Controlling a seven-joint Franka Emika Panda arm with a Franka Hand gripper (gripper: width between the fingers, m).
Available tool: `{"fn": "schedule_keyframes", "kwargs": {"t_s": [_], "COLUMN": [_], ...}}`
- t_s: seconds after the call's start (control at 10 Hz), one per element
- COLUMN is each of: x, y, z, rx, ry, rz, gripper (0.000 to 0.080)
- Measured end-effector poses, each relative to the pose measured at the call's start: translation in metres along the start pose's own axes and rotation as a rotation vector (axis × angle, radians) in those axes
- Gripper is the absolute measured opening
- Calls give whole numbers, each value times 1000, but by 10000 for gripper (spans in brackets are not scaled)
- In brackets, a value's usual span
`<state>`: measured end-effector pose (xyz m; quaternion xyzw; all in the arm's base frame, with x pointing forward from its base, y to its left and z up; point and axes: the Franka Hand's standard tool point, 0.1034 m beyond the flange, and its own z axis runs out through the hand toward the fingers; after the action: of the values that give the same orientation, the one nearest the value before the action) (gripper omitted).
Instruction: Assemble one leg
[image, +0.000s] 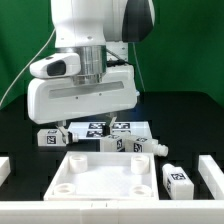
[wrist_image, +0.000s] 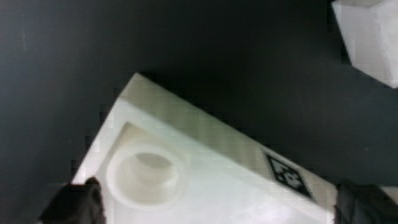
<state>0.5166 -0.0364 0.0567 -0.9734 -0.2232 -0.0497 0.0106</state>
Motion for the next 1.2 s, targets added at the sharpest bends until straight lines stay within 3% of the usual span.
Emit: {"fn": "schedule_keyframes", "kwargs": {"t_s": [0.3, 0.6, 0.8, 1.2], "x": [1, -5, -12, -9], "y": [-2, 3, -9, -16], "z": [0, 0, 6, 7], "rx": [18, 47, 59, 88], "ry": [10, 6, 2, -2], "rz": [215, 615, 866, 1086], "gripper": [649, 649, 649, 649]}}
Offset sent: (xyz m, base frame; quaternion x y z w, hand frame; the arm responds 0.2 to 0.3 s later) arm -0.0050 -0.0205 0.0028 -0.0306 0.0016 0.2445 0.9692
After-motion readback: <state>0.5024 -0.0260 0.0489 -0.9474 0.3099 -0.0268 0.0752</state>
